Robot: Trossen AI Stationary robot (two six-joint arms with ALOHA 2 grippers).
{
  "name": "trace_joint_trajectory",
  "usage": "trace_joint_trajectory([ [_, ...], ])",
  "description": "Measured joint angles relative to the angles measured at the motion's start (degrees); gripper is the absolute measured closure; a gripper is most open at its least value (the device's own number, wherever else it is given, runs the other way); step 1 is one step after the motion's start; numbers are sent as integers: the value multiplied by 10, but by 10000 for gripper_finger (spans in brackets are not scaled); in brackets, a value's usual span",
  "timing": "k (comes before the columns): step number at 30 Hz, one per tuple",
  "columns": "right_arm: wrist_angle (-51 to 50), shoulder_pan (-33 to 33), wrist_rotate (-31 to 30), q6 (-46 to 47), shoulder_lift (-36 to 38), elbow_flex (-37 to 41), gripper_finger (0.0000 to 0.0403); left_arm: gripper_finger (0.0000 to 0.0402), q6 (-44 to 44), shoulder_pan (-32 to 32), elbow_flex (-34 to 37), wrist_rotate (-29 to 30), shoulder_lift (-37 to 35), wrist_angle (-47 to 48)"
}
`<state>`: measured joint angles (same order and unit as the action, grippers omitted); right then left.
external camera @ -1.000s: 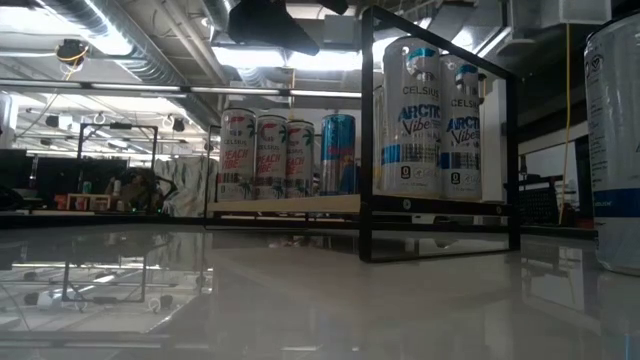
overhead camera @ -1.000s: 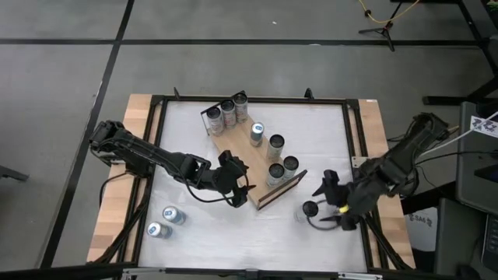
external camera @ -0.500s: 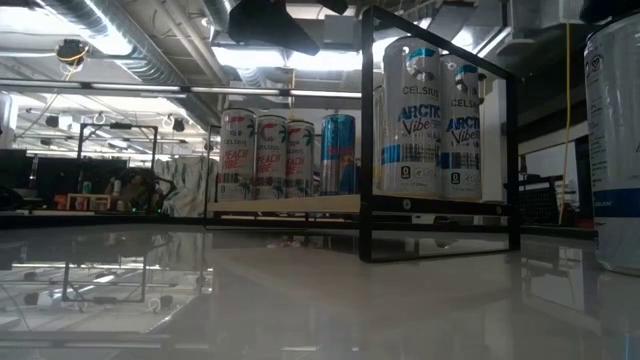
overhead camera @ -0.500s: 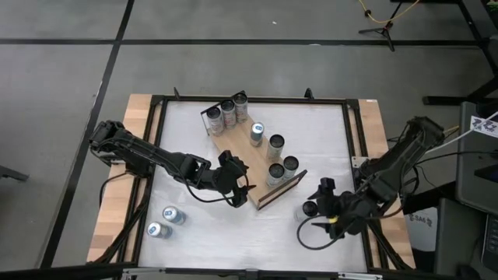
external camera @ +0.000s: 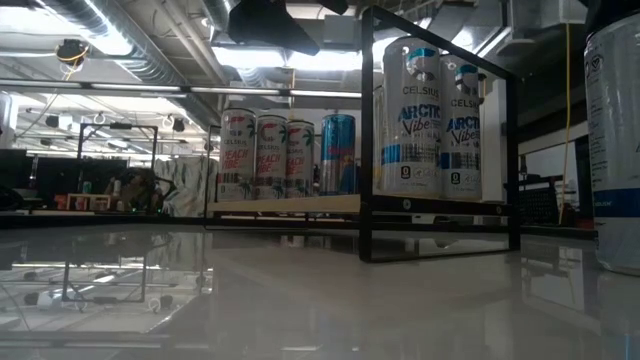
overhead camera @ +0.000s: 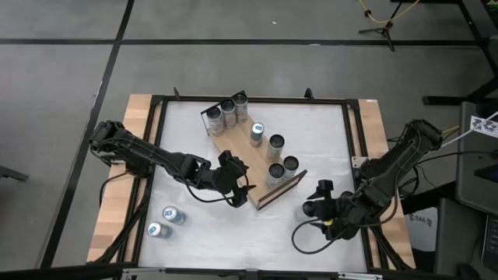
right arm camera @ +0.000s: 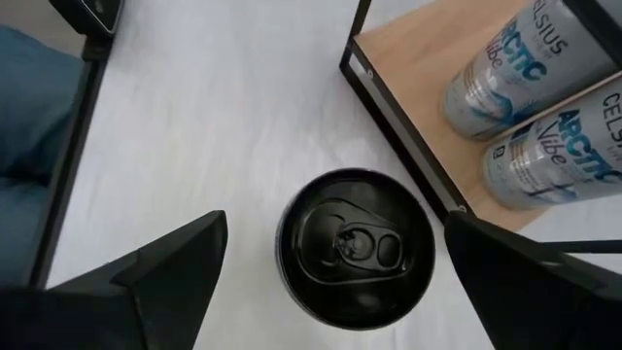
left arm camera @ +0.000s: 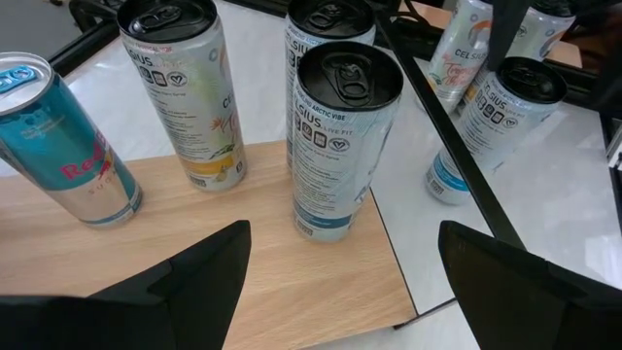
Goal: Place canned beverage on shelf
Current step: Put the white and blue soda can on the shelf and align with the other white and blue soda can
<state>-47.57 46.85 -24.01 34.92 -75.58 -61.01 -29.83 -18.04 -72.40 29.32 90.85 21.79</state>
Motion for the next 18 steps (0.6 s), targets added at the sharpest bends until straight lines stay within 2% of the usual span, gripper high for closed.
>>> trace_joint_trajectory([
  [18,-5,0,-4,-5,-38,0,24,76,0,0,0,0,0,0],
])
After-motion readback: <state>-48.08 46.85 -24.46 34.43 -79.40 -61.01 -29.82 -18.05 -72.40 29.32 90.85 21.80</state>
